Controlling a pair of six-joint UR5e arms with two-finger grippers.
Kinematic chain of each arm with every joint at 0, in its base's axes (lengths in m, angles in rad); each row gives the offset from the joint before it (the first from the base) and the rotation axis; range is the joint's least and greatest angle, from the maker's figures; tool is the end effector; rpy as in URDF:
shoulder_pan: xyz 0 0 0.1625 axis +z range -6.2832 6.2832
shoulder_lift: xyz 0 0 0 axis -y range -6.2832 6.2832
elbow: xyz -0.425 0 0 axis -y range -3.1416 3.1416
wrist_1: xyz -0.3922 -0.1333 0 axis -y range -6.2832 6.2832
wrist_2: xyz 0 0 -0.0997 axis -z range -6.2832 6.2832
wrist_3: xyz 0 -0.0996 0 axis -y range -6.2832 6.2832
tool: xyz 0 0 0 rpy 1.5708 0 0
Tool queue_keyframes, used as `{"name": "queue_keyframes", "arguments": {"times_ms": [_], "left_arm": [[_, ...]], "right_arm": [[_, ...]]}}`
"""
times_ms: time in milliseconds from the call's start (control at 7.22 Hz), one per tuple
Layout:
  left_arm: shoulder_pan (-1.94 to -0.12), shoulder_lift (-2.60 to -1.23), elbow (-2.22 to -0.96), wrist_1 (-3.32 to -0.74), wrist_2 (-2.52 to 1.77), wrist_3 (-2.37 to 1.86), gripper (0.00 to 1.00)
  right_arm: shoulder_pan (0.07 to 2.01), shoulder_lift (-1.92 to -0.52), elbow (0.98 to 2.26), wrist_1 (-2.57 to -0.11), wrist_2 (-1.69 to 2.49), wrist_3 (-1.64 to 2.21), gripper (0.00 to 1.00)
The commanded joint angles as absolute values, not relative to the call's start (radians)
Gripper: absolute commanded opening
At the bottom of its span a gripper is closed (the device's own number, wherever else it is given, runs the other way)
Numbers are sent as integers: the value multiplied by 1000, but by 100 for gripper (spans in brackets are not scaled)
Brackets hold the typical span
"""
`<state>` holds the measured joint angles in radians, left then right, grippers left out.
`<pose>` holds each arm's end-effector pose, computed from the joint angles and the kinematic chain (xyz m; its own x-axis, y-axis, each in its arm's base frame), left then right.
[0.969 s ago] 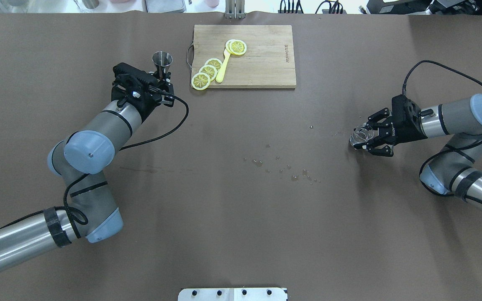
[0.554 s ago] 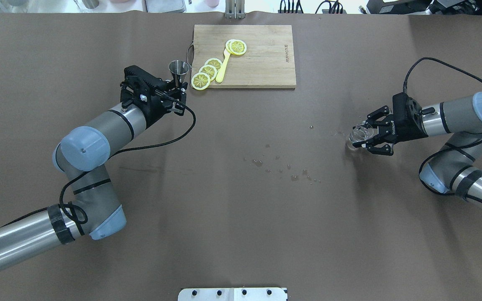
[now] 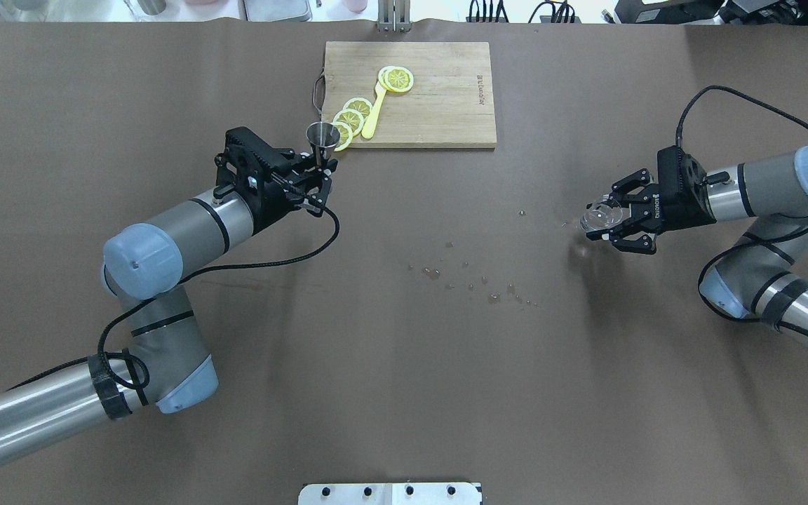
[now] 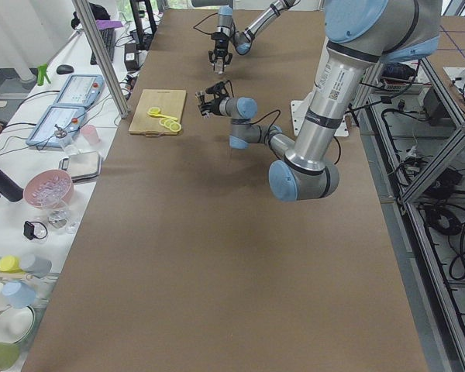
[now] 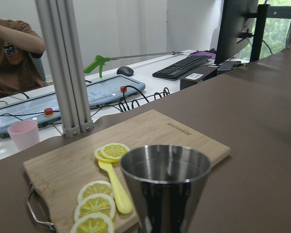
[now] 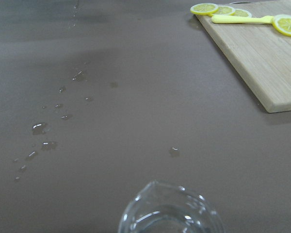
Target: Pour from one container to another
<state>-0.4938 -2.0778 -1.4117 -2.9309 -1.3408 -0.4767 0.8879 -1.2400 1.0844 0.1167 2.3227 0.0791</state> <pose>0.5050 -0.4490 0.2883 0.5315 0.6964 -0.4822 0.4100 0.2867 0.8659 -0.3293 -0.5082 0.5284 0.1374 -0.9849 0.1054 0.0137 0.1083 0.9940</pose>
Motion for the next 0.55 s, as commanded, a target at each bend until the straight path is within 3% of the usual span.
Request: {"name": "queue_keyframes", "arguments": {"times_ms": [0,415], "left_arm": [[-430,-2089,-1394,-3061,-1374,-402,0],[-381,-2104,-1381,-3142,-1385,-341,0]], "right_arm": [[908,-1239,1085,117,2318,80,0],[907,-1250,1085,120,2303,84,0]]}}
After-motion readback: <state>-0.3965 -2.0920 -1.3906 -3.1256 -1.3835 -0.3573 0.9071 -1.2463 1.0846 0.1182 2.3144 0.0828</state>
